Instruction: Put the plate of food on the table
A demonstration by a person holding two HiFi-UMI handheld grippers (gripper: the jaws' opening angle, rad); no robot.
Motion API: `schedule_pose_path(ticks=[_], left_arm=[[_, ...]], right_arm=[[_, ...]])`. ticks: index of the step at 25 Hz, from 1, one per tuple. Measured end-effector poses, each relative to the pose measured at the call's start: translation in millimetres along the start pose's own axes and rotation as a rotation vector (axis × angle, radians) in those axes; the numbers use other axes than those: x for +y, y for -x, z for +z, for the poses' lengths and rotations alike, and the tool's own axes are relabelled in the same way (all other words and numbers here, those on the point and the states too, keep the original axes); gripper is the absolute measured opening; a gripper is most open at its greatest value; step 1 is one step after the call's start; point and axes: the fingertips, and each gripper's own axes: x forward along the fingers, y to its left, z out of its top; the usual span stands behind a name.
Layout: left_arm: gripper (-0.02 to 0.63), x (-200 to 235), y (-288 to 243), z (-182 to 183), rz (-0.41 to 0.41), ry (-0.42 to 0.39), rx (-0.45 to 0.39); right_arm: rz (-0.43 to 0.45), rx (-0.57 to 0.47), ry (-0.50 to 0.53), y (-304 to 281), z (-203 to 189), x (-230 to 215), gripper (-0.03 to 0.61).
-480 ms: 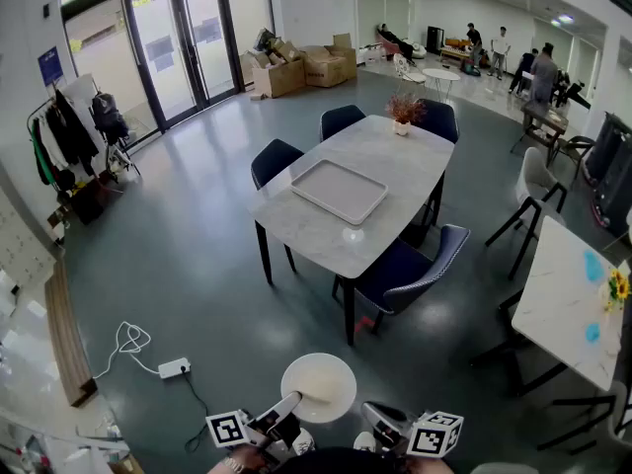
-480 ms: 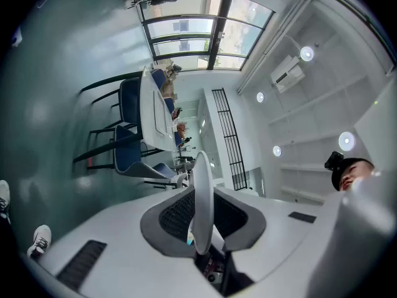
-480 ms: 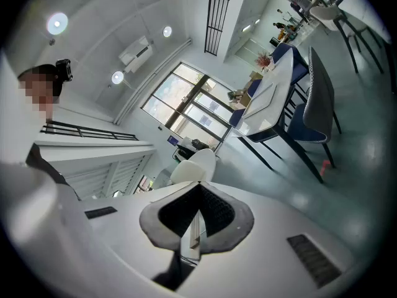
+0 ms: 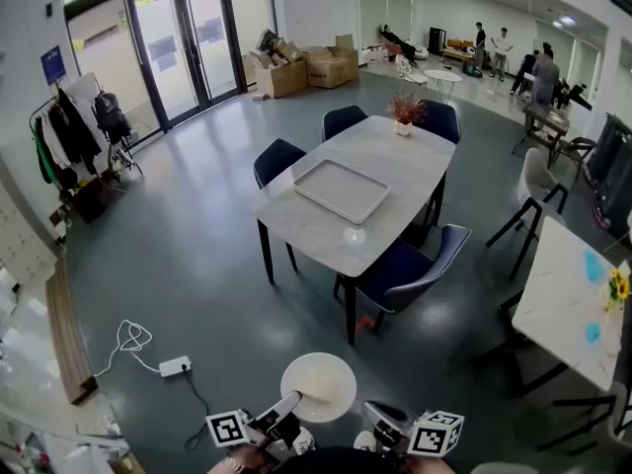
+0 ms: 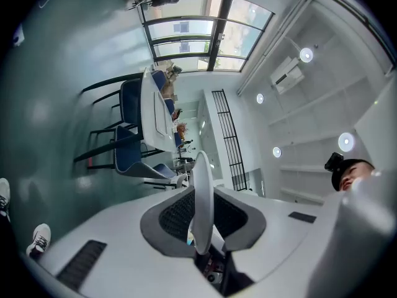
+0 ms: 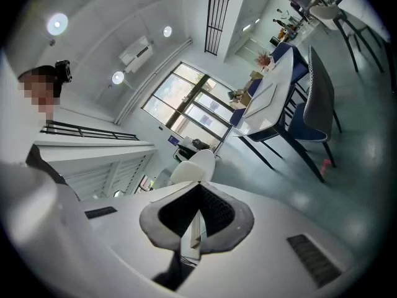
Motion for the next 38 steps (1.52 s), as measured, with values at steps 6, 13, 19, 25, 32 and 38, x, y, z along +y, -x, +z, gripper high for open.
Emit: schedule_pose_path(ticks=[6, 13, 19, 25, 32, 38], left_arm=[[0.069, 2, 5, 1, -0.003, 0.013, -0.003], [0.069, 1, 12, 8, -0.012, 0.021, 0.011], [0.069, 6, 16, 20, -0.024, 0.023, 0.025], [0.069, 13, 29, 41, -0.028, 0.031, 0.023], [0.069, 23, 50, 74, -0.027, 0.047, 0.022], [0.069, 33, 57, 97, -0.026, 0.046, 0.035]], right_arm=[[-0.036, -0.012, 0.052, 2, 7, 1, 0.011], [-0.056, -0.029, 0.021, -2, 1, 2, 0.011], [-0.073, -0.04, 0.004, -14, -4, 3, 0.011], [-0.11, -0.042, 0.011, -34, -10, -1, 0.011], [-0.111, -0.036, 0.017, -74, -17, 13, 0.011], [-0.126, -0.047, 0.015, -97, -19, 12, 0.011]])
